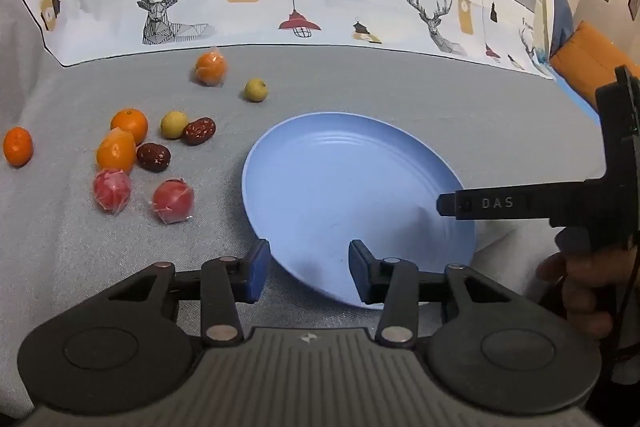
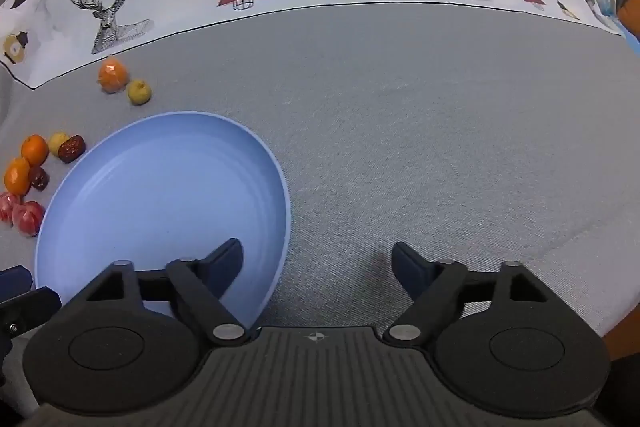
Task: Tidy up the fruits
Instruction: 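Move both tools from the blue plate toward the fruit pile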
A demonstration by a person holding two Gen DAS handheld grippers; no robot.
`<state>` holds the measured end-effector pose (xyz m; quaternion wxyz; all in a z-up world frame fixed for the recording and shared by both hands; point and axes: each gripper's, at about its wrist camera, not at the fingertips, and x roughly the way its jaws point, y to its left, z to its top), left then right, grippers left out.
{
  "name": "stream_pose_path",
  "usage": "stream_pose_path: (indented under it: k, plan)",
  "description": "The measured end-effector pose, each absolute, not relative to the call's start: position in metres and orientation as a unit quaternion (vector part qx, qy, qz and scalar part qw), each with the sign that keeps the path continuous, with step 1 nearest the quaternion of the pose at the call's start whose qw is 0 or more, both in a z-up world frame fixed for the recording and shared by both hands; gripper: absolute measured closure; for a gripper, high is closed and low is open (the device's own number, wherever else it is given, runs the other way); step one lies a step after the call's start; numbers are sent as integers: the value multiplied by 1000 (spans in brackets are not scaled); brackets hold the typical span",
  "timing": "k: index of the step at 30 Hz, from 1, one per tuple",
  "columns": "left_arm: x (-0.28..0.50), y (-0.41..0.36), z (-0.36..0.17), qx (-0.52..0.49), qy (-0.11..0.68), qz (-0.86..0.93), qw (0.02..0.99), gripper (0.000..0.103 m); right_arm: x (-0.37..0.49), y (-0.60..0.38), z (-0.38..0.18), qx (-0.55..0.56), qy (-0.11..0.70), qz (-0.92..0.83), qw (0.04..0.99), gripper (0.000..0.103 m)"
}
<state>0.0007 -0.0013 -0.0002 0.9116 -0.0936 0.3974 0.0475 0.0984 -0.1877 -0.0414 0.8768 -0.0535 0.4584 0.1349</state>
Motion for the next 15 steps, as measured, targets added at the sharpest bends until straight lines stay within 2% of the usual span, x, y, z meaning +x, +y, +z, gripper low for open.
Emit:
stream_pose_path:
  k: [1,6,11,13,15]
  plan:
    - [2,-3,0,-88,399,52,911,64,99,-188,-43,-54,460,132,876,19]
    - [1,-13,12,-73,397,58,913,66,99,-177,-50,-55,462,130,876,22]
    - [-3,-17,8,-59,397,43,915,66,101,-170,-52,-52,459,137,876,37]
    - [-2,-18,7,-50,392,38,918,71,101,-167,-51,-54,449,134,882,37]
    - [-2,-18,12,-64,392,22,917,71,102,-168,-51,-50,446,131,884,37]
